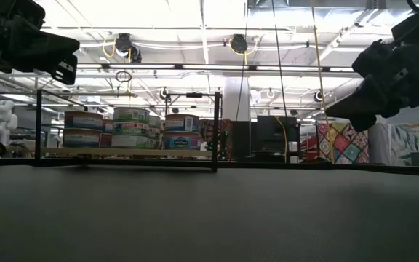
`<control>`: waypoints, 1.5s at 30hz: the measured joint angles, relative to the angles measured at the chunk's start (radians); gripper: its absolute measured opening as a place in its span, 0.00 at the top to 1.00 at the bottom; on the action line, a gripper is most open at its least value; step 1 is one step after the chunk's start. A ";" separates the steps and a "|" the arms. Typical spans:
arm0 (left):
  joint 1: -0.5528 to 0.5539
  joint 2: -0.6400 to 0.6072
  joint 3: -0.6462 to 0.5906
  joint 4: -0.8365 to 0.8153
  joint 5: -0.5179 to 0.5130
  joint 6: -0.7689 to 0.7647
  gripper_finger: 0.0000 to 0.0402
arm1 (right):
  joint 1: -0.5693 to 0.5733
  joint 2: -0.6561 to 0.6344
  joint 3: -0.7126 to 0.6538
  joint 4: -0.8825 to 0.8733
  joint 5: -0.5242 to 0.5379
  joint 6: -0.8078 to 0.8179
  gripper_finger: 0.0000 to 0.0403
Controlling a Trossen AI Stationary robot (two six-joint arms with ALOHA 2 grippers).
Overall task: Stack canned seafood by type on shelf
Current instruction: Return to Home Position
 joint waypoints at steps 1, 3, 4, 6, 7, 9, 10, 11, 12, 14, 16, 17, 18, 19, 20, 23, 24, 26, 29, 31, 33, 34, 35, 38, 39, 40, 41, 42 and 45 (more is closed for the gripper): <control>0.000 0.000 0.000 0.000 0.000 0.000 0.99 | 0.000 0.000 0.000 0.000 0.000 0.000 1.00; 0.000 0.000 0.000 0.000 0.000 0.000 0.99 | 0.000 0.000 0.000 0.000 0.000 0.000 1.00; 0.000 0.000 0.000 0.000 0.000 0.000 0.99 | 0.000 0.000 0.000 0.000 0.000 0.000 1.00; 0.000 0.000 0.000 0.000 0.000 0.000 0.99 | 0.000 0.000 0.000 0.000 0.000 0.000 1.00; 0.000 0.000 0.000 0.000 0.000 0.000 0.99 | 0.000 0.000 0.000 0.000 0.000 0.000 1.00; 0.000 0.000 -0.001 0.000 0.000 0.000 0.99 | 0.000 0.000 0.000 0.000 0.000 0.000 1.00; 0.000 0.000 -0.001 0.000 0.000 0.000 0.99 | 0.000 0.000 0.000 0.000 0.000 0.000 1.00; 0.000 0.000 -0.001 0.000 0.000 0.000 0.99 | 0.000 0.000 0.000 0.000 0.000 0.000 1.00; 0.000 0.000 -0.001 0.000 0.000 0.000 0.99 | 0.000 0.000 0.000 0.000 0.000 0.000 1.00; 0.000 0.000 -0.001 0.000 0.000 0.000 0.99 | 0.000 0.000 0.000 0.000 0.001 0.000 1.00; 0.000 0.000 -0.001 0.000 0.001 0.000 0.99 | 0.000 0.000 0.000 0.000 0.001 0.000 1.00; 0.000 0.000 -0.001 0.000 0.000 0.000 0.99 | 0.002 0.000 0.000 -0.001 0.001 -0.003 1.00; 0.000 0.000 -0.001 0.000 0.001 -0.001 0.99 | 0.003 -0.002 0.000 -0.007 0.002 -0.026 1.00; 0.000 0.000 -0.001 0.000 0.001 -0.001 0.99 | 0.003 -0.009 0.000 -0.020 0.003 -0.067 1.00; 0.000 0.000 -0.001 0.000 0.001 -0.001 0.99 | 0.003 -0.023 0.000 -0.035 0.003 -0.099 1.00; 0.000 0.000 -0.001 0.000 0.001 0.000 0.99 | 0.003 -0.083 0.001 -0.072 0.002 -0.167 1.00; 0.000 0.000 -0.001 0.000 0.001 -0.001 0.99 | 0.003 -0.113 0.001 -0.095 0.002 -0.191 1.00; 0.000 0.000 -0.001 0.000 0.001 0.000 0.99 | 0.004 -0.171 0.001 -0.107 0.002 -0.236 1.00; 0.000 0.000 -0.001 0.000 0.001 -0.001 0.99 | 0.006 -0.255 0.001 -0.102 -0.003 -0.277 1.00; 0.000 0.000 -0.001 0.000 0.001 -0.001 0.99 | 0.006 -0.308 0.001 -0.107 -0.004 -0.282 1.00; 0.000 0.000 -0.001 0.000 0.001 -0.001 0.99 | 0.006 -0.344 0.001 -0.121 -0.004 -0.278 1.00; 0.000 0.000 -0.001 0.000 0.001 -0.001 0.99 | 0.006 -0.356 0.001 -0.132 -0.004 -0.276 1.00; 0.000 0.000 -0.001 0.000 0.001 -0.001 0.99 | 0.006 -0.366 0.001 -0.152 -0.004 -0.272 1.00; 0.000 0.000 -0.001 0.000 0.001 -0.001 0.99 | 0.006 -0.370 0.001 -0.190 -0.002 -0.271 1.00; 0.000 0.000 -0.001 0.000 0.001 -0.001 0.99 | 0.006 -0.368 0.001 -0.192 -0.001 -0.269 1.00; 0.000 0.000 -0.001 0.000 0.001 -0.001 0.99 | 0.006 -0.368 0.001 -0.193 0.000 -0.266 1.00; 0.000 0.000 -0.001 0.000 0.001 -0.001 0.99 | 0.006 -0.369 0.001 -0.191 0.000 -0.266 1.00; 0.000 0.000 -0.001 0.000 0.001 -0.001 0.99 | 0.006 -0.369 0.001 -0.191 0.000 -0.266 1.00; 0.000 0.000 -0.001 0.000 0.001 -0.001 0.99 | 0.006 -0.369 0.001 -0.191 0.000 -0.266 1.00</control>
